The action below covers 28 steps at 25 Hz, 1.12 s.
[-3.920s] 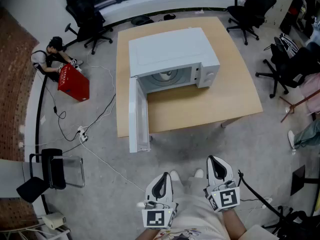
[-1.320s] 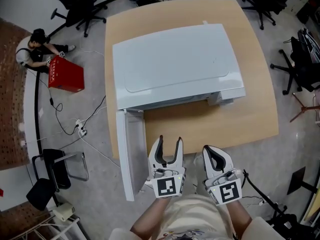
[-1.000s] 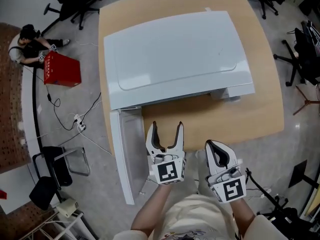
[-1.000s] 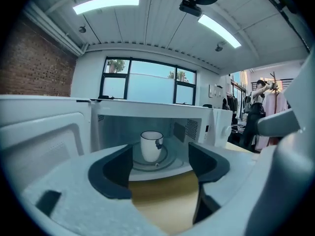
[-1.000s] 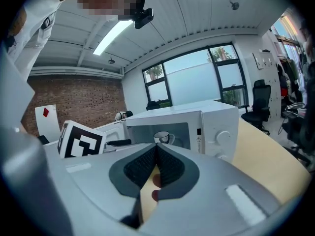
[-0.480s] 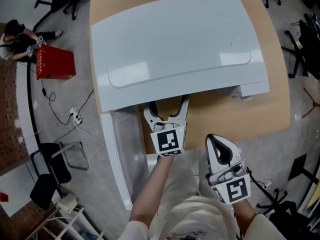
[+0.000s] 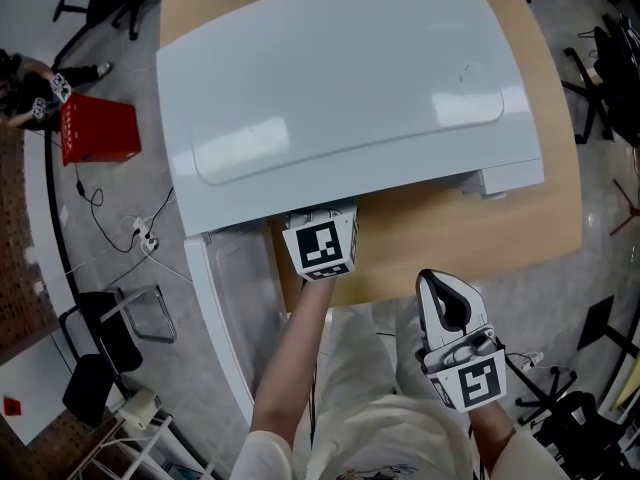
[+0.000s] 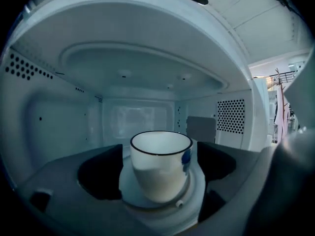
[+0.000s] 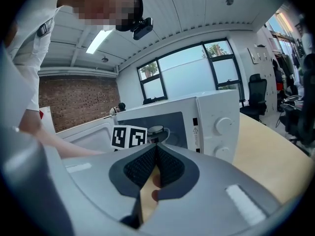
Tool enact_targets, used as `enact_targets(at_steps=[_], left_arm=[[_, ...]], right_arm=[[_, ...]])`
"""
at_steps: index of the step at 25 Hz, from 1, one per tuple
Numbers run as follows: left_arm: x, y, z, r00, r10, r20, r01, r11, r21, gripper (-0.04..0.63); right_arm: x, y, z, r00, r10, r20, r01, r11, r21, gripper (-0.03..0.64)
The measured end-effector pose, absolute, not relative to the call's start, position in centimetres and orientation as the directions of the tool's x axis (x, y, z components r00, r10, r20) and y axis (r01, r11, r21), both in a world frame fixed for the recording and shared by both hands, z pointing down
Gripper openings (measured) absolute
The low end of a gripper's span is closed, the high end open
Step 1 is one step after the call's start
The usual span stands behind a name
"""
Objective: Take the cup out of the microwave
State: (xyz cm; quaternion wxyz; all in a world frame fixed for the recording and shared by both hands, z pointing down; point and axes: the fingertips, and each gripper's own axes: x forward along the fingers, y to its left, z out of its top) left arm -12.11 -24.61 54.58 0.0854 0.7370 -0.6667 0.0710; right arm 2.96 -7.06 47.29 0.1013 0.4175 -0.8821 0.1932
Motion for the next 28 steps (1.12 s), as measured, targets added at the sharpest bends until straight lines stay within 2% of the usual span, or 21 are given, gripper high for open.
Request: enact_targets(at_steps=[7, 11, 28], left_arm=[[-12.3, -25.9, 55.1, 0.084, -0.978, 0.193, -0.995, -0.094, -0.043, 0.468], [-12.2, -26.0, 55.5, 0.074, -0.974, 0.215, -0.993, -0.093, -0.078, 0.397], [-12.9, -23.7, 54.3, 0.062, -0.976, 0.210, -0.997, -0.071, -0.039, 0.393]], right_arm=[[3.2, -7.0, 47.7, -0.620, -0.703, 0.349, -0.784, 0.565, -0.256, 0.008], [3.2, -7.2, 48.1, -0.613, -0.708, 0.350, -0.790, 0.559, -0.253, 0.008], [3.2, -7.0, 47.1, -0.617, -0.706, 0.348, -0.785, 0.584, -0.207, 0.006]])
